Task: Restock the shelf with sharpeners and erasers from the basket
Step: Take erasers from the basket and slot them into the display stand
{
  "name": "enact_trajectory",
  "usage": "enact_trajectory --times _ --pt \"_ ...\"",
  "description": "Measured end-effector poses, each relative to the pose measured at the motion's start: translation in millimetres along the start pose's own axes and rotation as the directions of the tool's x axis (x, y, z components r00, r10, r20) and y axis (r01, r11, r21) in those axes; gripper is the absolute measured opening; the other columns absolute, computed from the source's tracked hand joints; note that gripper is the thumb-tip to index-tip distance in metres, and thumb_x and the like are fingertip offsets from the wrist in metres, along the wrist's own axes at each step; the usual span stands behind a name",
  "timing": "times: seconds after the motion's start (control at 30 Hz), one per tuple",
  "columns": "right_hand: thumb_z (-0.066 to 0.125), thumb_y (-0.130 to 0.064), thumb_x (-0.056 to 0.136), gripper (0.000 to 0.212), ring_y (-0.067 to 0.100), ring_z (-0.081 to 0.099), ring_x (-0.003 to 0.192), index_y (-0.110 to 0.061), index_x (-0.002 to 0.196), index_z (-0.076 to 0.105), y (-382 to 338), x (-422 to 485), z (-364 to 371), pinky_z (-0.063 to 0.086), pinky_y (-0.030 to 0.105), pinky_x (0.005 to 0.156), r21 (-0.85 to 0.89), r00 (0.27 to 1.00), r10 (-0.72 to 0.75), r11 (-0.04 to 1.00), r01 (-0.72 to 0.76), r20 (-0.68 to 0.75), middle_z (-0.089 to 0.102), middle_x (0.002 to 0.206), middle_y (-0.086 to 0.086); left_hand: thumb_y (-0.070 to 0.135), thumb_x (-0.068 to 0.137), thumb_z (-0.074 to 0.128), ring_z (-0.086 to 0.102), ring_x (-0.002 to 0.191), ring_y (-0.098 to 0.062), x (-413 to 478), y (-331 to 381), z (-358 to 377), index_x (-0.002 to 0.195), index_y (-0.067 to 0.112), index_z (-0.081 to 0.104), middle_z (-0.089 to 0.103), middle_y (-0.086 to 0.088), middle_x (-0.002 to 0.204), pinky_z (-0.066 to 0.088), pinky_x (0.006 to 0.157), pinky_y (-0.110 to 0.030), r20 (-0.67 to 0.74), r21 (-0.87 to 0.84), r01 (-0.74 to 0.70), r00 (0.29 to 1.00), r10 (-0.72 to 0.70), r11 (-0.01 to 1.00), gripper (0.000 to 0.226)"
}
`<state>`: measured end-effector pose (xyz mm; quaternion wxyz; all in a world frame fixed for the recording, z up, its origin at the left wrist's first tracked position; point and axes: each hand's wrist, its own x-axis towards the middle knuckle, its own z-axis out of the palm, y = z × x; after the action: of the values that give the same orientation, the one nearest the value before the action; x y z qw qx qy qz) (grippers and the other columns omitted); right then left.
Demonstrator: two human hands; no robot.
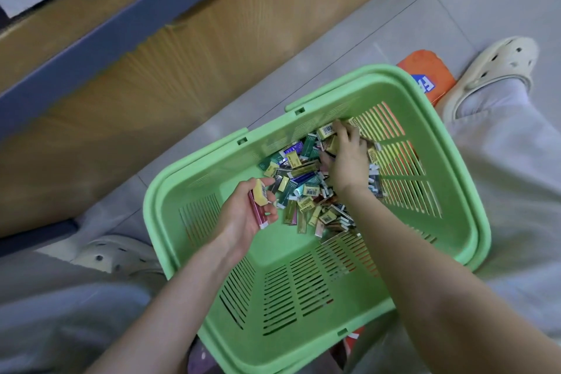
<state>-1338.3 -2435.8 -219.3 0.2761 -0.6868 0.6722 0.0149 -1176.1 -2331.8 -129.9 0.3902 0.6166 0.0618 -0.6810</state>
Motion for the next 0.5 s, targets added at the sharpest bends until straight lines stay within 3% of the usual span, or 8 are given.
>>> enact_trajectory --times 0.23,0.33,0.4,0.43,0.5 --pt "0.058 -0.012 0.091 0.047 0.027 0.056 0.097 -0.012 0.137 0.047 11 9 -14 0.049 0.043 0.093 0.163 0.997 -0.073 0.984 0.071 0.003 0.046 0.135 0.012 0.025 0.103 0.029 0.049 0.058 -0.013 1 -2 4 0.105 0.008 0.059 0.056 -0.002 0.07 0.046 0.06 -0.027 -0.005 0.015 0.01 1.0 -0.01 1.0 0.035" --pt "0.056 -0.019 0.094 0.042 0.025 0.059 0.087 -0.01 0.135 0.049 9 2 -29 0.045 0.026 0.095 0.303 0.999 -0.026 0.953 0.013 0.039 0.051 0.131 0.008 0.024 0.103 0.029 0.052 0.056 -0.013 4 -3 8 0.104 0.007 0.059 0.057 -0.004 0.073 0.047 0.061 -0.028 -0.021 0.029 0.011 1.0 -0.011 1.0 0.035" --pt "0.056 -0.021 0.093 0.04 0.024 0.065 0.081 -0.009 0.132 0.052 4 -6 -37 0.055 0.025 0.076 0.381 0.993 0.015 0.923 -0.057 0.113 0.061 0.112 0.004 0.025 0.103 0.03 0.056 0.056 -0.014 7 -4 11 0.107 0.006 0.059 0.059 -0.006 0.076 0.05 0.063 -0.03 -0.024 0.036 0.012 1.0 -0.011 0.999 0.034" --pt "0.056 -0.021 0.093 0.039 0.024 0.067 0.074 -0.01 0.13 0.054 1 -12 -42 0.057 0.03 0.066 0.414 0.987 0.018 0.907 -0.083 0.158 0.065 0.102 0.002 0.025 0.103 0.03 0.058 0.057 -0.014 8 -4 12 0.11 0.006 0.058 0.06 -0.006 0.079 0.052 0.065 -0.031 -0.025 0.035 0.013 1.0 -0.012 0.999 0.035" --pt "0.057 -0.023 0.092 0.034 0.021 0.067 0.065 -0.012 0.124 0.058 -7 -25 -53 0.057 0.041 0.059 0.479 0.971 -0.016 0.871 -0.104 0.239 0.069 0.088 0.001 0.024 0.103 0.031 0.06 0.064 -0.018 9 -4 16 0.116 0.004 0.056 0.061 -0.009 0.085 0.054 0.07 -0.033 -0.035 0.02 0.016 0.999 -0.016 1.0 0.034"
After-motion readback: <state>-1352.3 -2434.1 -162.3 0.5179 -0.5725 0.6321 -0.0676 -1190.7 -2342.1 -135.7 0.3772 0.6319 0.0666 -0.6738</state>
